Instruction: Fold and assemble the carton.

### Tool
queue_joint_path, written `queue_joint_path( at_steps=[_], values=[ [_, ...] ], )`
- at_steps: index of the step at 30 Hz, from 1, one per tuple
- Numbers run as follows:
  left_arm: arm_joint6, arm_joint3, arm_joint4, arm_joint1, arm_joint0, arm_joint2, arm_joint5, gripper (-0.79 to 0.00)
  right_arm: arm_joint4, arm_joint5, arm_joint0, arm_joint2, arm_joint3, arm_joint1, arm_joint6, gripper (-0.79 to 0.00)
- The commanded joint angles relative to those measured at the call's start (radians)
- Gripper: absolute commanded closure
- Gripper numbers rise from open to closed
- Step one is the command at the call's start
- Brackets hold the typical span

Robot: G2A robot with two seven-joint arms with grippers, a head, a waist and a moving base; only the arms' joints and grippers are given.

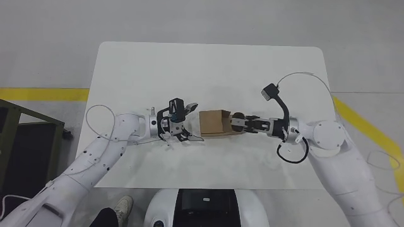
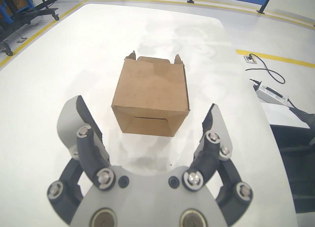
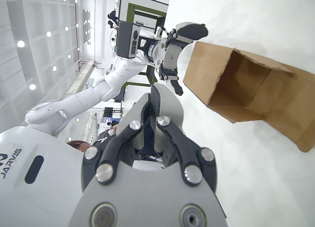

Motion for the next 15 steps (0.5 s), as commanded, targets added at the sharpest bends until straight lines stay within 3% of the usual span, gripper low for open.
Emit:
queue_joint_path(
  at_steps=[1,15],
  values=[
    [-0.012,-0.002,-0.005,-0.001,0.005,-0.006,0.006,-0.785,-0.020,0.002,-0.007,0.004,-0.015,0.003,0.010,0.000],
    [0.018,0.077,0.010,-0.051,-0.032,0.049,0.008,-0.785,-0.118,0.007,-0.042,0.019,0.051,0.025,0.097,0.000]
  ],
)
